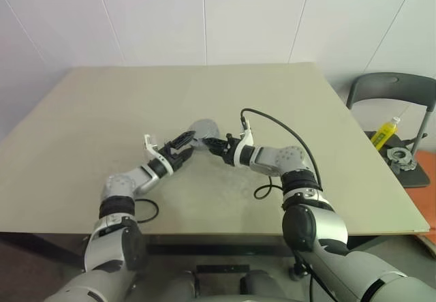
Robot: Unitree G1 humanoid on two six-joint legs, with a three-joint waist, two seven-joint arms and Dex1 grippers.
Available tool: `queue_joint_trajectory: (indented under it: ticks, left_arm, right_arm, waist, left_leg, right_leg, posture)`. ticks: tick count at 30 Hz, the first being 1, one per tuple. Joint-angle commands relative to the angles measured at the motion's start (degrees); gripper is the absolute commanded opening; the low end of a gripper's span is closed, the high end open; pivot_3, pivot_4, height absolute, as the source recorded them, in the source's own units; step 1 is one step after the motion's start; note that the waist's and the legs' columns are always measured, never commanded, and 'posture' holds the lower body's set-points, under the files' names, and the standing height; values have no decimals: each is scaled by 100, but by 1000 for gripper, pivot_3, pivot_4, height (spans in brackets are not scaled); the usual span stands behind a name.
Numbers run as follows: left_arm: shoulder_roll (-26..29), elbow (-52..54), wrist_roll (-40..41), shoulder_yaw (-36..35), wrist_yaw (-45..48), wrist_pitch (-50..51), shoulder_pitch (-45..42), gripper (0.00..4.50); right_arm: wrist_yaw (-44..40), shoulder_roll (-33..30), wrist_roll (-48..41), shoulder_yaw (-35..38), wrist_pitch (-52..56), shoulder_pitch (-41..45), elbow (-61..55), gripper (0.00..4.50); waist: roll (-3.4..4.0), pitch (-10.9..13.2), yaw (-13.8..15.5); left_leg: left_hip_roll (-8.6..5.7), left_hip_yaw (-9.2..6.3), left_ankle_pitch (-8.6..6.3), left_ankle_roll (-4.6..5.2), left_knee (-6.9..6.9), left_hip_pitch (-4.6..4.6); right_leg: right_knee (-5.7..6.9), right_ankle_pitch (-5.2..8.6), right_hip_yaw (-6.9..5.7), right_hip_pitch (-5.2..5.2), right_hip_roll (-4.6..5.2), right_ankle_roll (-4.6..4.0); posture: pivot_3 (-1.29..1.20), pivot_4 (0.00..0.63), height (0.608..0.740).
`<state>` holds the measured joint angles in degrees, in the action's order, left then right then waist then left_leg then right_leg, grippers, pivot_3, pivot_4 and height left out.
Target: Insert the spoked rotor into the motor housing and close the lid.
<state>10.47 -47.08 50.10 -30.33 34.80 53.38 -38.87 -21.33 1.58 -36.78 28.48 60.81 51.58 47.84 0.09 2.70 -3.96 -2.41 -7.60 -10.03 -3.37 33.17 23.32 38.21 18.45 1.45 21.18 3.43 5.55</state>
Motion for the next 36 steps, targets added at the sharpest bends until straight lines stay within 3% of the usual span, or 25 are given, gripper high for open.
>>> queue_joint_trajectory:
  ticks: [1, 5, 6, 13, 24, 33, 36]
  left_arm:
    - [0, -154, -82, 36, 258, -231, -329, 4473]
    - [-31, -362, -169, 30, 458, -449, -464, 4473]
    - [-46, -421, -188, 4, 458, -542, -495, 4295]
    - [-20, -614, -359, 18, 691, -863, -520, 2309]
    - [-80, -708, -313, -180, 671, -832, -538, 2275]
    - [-155, -750, -255, -292, 609, -774, -549, 2274]
    - [-178, -754, -229, -345, 582, -787, -559, 2274]
  right_arm:
    - [-182, 53, -257, 29, -98, 312, -103, 1240]
    - [-181, 40, -248, 14, -88, 316, -89, 1240]
    - [-180, 33, -242, 14, -95, 324, -73, 1240]
    - [-207, -7, -220, -24, -110, 345, -47, 1240]
    - [-397, 21, -231, -196, -119, 345, -120, 1240]
    - [-583, 17, -439, -217, -31, 312, -558, 4326]
    - [-565, 24, -447, -218, -59, 320, -543, 4485]
  waist:
    - [0, 0, -3]
    - [0, 0, -4]
    - [0, 0, -6]
    - [-1, -1, -8]
    - [-1, -1, -9]
    - [-2, -1, -10]
    - [-3, -1, -9]
  left_leg:
    - [0, 0, 0, 0, 0, 0]
    - [0, 1, 0, -1, 0, 0]
    - [0, 1, 0, -1, 0, 0]
    - [1, 2, 1, -1, 0, 0]
    - [1, 0, 1, -1, 2, 0]
    - [1, -2, 2, -2, 5, -1]
    - [1, -2, 2, -3, 6, -1]
  right_leg:
    - [0, 0, 0, 0, 0, 0]
    - [0, -1, 0, 0, 0, 1]
    - [0, -1, 0, 1, 0, 1]
    - [3, -1, 0, 2, 0, 1]
    - [6, -1, 0, 2, 0, 2]
    - [13, -2, 1, 3, 0, 2]
    - [14, -2, 1, 3, 0, 3]
  posture:
    - [0, 0, 740]
    - [0, 0, 740]
    - [0, 0, 740]
    - [0, 0, 740]
    - [0, 0, 740]
    - [0, 0, 740]
    - [0, 0, 740]
